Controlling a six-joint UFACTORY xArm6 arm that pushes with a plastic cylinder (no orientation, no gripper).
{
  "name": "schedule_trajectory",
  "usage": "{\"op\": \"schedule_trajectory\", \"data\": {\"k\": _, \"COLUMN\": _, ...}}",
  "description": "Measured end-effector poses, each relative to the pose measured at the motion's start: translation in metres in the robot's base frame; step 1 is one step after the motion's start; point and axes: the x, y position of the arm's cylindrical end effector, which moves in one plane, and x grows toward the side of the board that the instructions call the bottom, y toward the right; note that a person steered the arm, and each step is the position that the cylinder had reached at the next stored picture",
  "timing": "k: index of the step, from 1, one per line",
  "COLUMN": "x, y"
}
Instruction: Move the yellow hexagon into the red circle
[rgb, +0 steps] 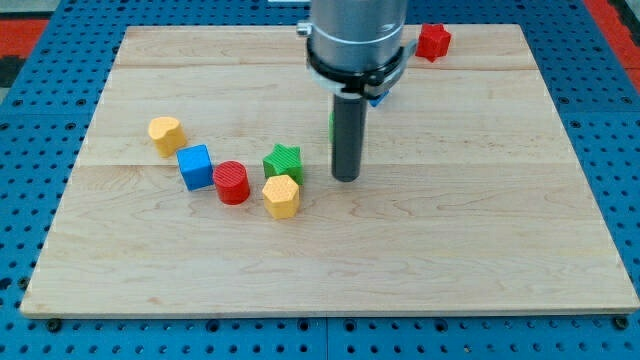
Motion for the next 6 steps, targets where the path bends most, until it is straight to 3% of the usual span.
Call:
{"op": "schedule_trajectory", "data": {"k": 1, "x": 0.011, "y": -0.038}}
{"op": "schedule_trajectory", "data": {"k": 2, "x": 0.010, "y": -0.039}}
{"op": "schedule_trajectory", "data": {"k": 4, "x": -0.005, "y": -0.021}}
{"op": "schedule_trajectory", "data": {"k": 6, "x": -0.031, "y": 0.035}}
